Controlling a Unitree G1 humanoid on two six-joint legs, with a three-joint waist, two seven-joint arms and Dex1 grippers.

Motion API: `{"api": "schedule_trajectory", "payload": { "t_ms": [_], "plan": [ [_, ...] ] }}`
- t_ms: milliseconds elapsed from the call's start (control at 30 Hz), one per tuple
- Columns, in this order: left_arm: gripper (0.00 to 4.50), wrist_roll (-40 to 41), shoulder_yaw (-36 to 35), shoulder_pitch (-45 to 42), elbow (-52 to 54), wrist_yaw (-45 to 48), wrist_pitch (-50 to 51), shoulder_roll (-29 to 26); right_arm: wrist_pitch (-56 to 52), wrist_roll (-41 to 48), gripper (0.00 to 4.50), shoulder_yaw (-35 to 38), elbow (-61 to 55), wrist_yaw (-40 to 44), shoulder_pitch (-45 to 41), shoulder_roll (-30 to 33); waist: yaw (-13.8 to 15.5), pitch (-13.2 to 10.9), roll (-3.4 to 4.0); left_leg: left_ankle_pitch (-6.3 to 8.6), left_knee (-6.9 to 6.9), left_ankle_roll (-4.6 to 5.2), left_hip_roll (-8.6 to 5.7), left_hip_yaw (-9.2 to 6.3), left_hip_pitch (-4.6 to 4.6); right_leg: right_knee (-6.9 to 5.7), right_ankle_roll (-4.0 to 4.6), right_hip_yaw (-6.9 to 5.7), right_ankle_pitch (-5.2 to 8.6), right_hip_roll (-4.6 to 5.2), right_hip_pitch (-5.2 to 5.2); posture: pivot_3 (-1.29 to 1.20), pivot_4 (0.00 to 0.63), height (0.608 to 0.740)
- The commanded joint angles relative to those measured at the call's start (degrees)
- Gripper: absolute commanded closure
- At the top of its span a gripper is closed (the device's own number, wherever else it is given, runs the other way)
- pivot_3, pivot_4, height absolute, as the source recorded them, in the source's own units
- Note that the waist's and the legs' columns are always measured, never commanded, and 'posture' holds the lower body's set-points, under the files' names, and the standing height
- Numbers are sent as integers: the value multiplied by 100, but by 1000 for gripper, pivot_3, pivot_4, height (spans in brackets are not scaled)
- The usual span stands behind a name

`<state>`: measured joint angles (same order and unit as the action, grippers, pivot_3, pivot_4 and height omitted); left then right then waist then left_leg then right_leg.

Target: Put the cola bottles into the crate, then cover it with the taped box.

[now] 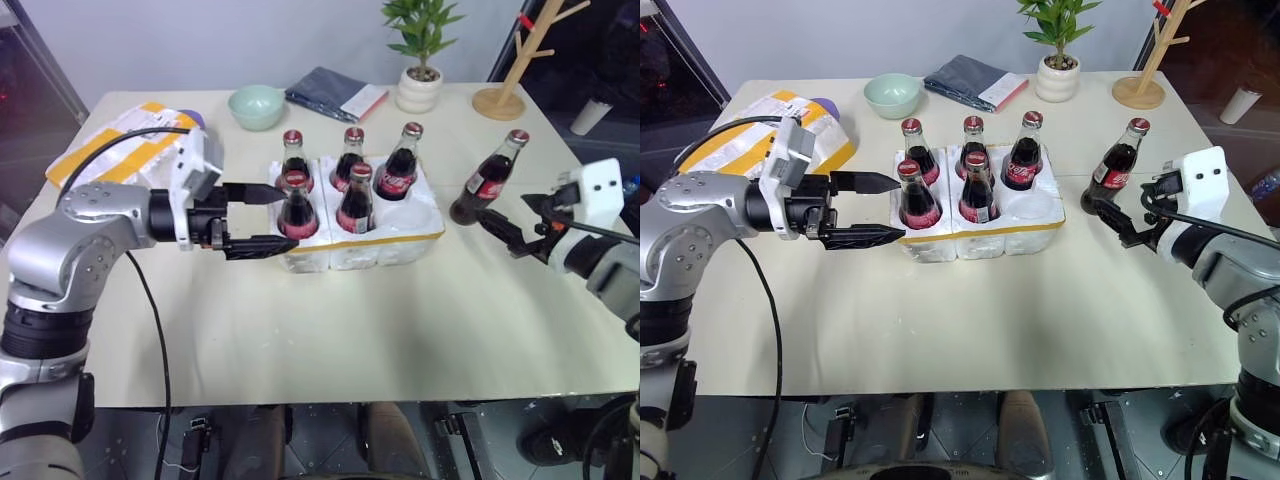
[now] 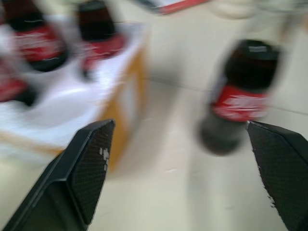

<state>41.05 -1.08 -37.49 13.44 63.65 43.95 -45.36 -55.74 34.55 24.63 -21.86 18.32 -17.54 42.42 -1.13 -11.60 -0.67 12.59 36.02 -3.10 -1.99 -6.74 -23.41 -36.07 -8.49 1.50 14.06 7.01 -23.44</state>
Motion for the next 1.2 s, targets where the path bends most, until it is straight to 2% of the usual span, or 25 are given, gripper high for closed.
{"api": "schedule_trajectory", "payload": {
  "t_ms": [33,667,700,733,767,800,1067,1200],
  "plan": [
    [0,-21,-48,-215,12,25,-81,15,623,-450,71,-187,640,-217,-466,-187,5,0,0,0,-2,0,0,0,-1,0,0,0,0,0,-1,0,150,739],
    [0,156,-365,13,458,-272,174,-186,2555,-1395,71,-819,4174,262,-2080,-825,-16,-1,2,0,-7,0,-1,-1,-1,0,-2,0,-1,0,-3,0,150,739],
    [0,171,-376,11,466,-287,186,-193,2613,-1415,586,-820,4244,288,-2129,-833,-15,-1,2,0,-8,0,-1,-1,-1,0,-2,0,-1,0,-3,0,150,739],
    [0,178,-383,9,467,-296,192,-198,2654,-1440,884,-836,4291,319,-2164,-832,-15,-1,2,0,-8,-1,-1,-1,-1,0,-2,0,-1,0,-3,0,150,739],
    [0,178,-387,8,458,-300,192,-200,2676,-1461,1421,-863,4299,366,-2184,-827,-11,-1,2,0,-8,-1,-1,-1,-1,0,-2,0,-1,0,-3,0,150,739],
    [0,179,-391,14,459,-302,190,-202,2683,-1471,1724,-879,4273,406,-2183,-824,-7,-1,2,-1,-8,-1,-1,-1,-1,0,-2,0,-1,0,-3,0,150,739],
    [0,190,-389,62,428,-339,177,-170,2612,-1029,1718,-628,3145,855,-2096,-736,-33,-11,18,-1,-12,-1,-1,-1,-4,-3,-2,0,-1,0,-11,0,150,739],
    [0,209,-424,120,415,-341,190,-195,1561,429,1718,-88,1868,1355,-2194,-599,-76,-27,44,-1,-15,-1,-1,-1,-8,-3,-2,0,-1,0,-15,0,150,739]
  ]
}}
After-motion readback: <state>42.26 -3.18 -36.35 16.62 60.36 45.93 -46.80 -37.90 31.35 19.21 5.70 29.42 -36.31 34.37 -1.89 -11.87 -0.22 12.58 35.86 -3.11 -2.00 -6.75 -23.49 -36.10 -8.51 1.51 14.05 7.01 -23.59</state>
